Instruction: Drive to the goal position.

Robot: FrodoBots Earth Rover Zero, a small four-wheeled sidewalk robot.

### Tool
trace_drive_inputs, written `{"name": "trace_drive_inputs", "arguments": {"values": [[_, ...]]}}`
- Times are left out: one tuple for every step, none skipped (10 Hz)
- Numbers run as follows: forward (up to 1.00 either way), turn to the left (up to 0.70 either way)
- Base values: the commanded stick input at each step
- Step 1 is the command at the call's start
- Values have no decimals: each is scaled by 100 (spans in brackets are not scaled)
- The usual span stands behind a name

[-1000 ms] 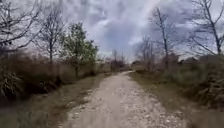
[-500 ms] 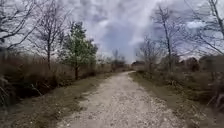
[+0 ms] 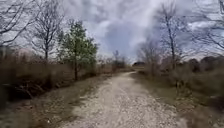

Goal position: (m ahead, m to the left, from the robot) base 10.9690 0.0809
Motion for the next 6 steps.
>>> {"name": "trace_drive_inputs", "arguments": {"values": [[50,0],[50,0],[50,0],[50,0],[50,0],[50,0]]}}
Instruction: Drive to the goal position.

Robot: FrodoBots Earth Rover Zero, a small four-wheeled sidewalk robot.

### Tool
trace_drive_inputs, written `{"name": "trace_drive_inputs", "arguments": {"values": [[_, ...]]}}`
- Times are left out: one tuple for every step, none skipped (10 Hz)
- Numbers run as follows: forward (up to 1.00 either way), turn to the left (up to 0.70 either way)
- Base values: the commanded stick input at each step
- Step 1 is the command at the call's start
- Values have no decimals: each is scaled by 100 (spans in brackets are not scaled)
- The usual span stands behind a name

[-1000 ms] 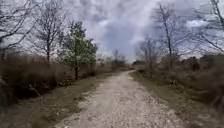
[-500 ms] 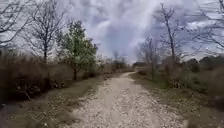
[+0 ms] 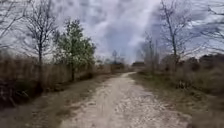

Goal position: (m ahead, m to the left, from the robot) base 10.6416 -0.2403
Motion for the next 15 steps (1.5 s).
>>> {"name": "trace_drive_inputs", "arguments": {"values": [[50,0],[50,0],[50,0],[64,-24],[70,-35],[70,-26],[70,-9],[70,0],[70,0],[70,0],[70,0],[70,0],[70,0],[70,0],[70,0]]}}
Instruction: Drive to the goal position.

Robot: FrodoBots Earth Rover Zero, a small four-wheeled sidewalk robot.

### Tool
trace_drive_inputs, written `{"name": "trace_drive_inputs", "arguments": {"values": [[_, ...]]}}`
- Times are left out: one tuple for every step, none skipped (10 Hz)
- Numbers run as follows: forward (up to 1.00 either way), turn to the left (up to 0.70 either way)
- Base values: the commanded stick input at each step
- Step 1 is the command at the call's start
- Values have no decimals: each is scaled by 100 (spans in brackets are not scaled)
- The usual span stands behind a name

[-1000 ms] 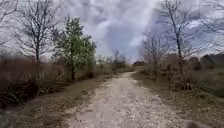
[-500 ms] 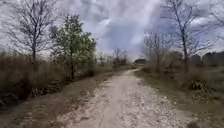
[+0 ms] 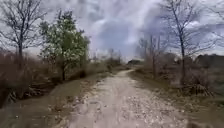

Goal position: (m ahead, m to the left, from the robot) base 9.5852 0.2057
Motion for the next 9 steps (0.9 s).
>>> {"name": "trace_drive_inputs", "arguments": {"values": [[70,0],[70,0],[70,0],[70,0],[70,-21],[70,-35],[70,-35],[70,-16],[70,0]]}}
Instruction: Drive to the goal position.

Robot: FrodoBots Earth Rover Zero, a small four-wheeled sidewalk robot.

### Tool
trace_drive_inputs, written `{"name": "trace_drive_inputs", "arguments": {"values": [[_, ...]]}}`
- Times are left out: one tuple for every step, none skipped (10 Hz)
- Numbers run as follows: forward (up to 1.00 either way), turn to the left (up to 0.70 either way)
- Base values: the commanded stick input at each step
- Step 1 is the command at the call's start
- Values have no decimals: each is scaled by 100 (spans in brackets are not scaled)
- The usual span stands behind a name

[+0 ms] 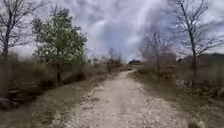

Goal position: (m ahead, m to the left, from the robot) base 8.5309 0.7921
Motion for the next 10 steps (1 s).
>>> {"name": "trace_drive_inputs", "arguments": {"values": [[70,0],[70,0],[70,0],[70,0],[70,0],[70,0],[70,0],[70,0],[70,0],[70,0]]}}
